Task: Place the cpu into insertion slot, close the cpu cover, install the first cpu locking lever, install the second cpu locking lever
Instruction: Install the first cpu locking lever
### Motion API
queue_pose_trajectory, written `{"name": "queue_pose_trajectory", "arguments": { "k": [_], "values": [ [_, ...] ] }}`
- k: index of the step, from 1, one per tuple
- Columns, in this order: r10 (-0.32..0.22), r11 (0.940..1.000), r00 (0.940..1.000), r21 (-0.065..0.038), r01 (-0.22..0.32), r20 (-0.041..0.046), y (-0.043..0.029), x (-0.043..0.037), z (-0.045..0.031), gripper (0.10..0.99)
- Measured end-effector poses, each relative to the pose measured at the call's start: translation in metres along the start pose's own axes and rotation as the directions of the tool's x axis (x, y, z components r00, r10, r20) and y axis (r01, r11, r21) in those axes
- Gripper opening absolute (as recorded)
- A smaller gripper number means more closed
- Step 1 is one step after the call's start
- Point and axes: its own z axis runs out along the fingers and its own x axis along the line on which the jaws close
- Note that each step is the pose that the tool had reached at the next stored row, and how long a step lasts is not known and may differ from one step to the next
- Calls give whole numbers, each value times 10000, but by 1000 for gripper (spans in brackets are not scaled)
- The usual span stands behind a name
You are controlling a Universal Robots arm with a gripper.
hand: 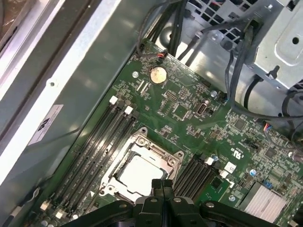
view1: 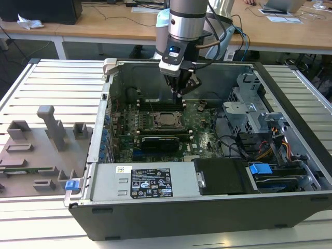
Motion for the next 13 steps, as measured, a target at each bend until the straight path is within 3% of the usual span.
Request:
{"name": "queue_pose_trajectory", "arguments": {
  "k": [7, 13],
  "values": [
    [-563, 9984, 9984, -40, 563, 28, 0, 0, 0, 106],
    [-1246, 9922, 9922, -87, 1246, 65, 0, 0, 0, 106]
  ]
}}
